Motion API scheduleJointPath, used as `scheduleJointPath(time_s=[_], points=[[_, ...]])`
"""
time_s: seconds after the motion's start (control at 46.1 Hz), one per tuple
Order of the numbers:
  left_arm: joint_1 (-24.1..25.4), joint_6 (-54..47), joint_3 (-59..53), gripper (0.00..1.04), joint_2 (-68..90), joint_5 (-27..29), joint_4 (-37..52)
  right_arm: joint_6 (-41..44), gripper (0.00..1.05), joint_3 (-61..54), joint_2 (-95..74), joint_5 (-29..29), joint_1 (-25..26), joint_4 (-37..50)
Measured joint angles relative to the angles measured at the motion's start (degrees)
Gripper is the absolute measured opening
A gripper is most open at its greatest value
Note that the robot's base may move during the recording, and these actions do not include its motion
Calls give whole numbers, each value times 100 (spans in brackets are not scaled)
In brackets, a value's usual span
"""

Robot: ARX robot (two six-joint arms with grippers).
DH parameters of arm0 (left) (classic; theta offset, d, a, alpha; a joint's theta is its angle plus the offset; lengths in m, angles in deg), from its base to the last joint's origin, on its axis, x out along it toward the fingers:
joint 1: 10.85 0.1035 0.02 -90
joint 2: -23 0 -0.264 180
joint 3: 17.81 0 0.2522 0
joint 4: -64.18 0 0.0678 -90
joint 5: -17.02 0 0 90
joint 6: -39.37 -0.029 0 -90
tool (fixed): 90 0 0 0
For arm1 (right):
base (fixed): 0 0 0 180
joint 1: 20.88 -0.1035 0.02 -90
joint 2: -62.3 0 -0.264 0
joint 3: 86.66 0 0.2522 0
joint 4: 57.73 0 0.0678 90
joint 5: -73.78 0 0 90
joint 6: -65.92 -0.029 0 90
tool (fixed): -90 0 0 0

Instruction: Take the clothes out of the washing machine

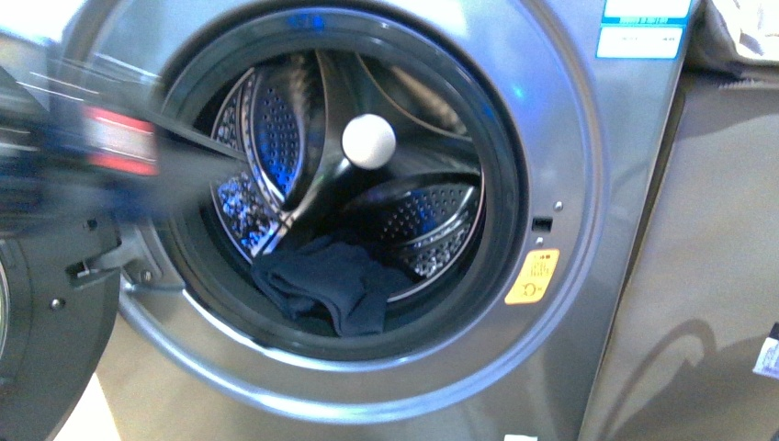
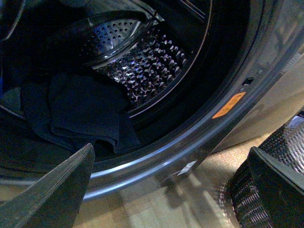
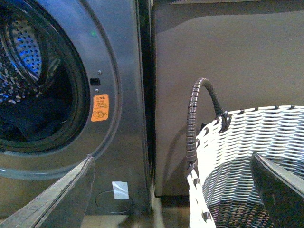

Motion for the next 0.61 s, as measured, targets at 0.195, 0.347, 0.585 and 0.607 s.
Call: scheduleJointPath(time_s=[0.195, 0.347, 0.585, 0.607], points=[[-210, -175, 1005, 98, 1025, 212, -297, 0, 97, 0, 0, 0, 0, 0], [-363, -361, 1825, 98, 1906, 555, -603, 0, 97, 0, 0, 0, 0, 0], [-566, -599, 3018, 98, 3110, 1047, -1075, 0, 97, 0, 0, 0, 0, 0], [-575, -601, 3143, 98, 3206, 1078, -1117, 0, 97, 0, 0, 0, 0, 0]])
